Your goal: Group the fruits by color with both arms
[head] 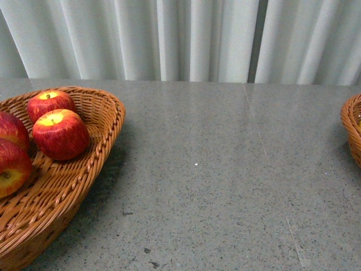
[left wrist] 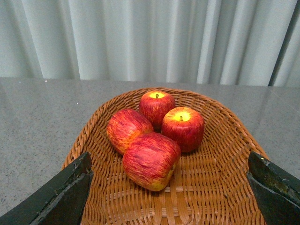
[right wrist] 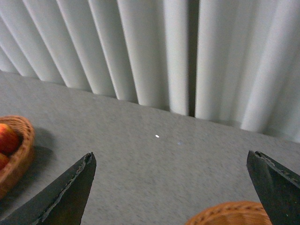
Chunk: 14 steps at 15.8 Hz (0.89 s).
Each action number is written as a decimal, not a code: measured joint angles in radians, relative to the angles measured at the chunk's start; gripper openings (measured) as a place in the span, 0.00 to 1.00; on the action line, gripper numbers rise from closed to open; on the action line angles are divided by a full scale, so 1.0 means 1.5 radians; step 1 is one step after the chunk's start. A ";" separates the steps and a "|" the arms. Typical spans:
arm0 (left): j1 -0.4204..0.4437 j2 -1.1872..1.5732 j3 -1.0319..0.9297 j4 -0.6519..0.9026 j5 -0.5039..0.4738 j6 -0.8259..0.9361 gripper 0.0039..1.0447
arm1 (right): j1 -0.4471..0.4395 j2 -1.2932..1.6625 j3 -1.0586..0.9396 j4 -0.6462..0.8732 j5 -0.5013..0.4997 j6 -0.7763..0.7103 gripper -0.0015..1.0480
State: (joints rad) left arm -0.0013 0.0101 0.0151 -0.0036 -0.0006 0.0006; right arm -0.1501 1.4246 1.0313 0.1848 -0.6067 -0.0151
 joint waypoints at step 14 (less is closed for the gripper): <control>0.000 0.000 0.000 0.000 0.000 0.000 0.94 | 0.097 -0.611 -0.565 0.084 0.405 0.012 0.02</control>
State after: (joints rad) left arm -0.0013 0.0101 0.0151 -0.0040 -0.0006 0.0006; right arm -0.0048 0.5087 0.1841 0.3103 0.0006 0.0032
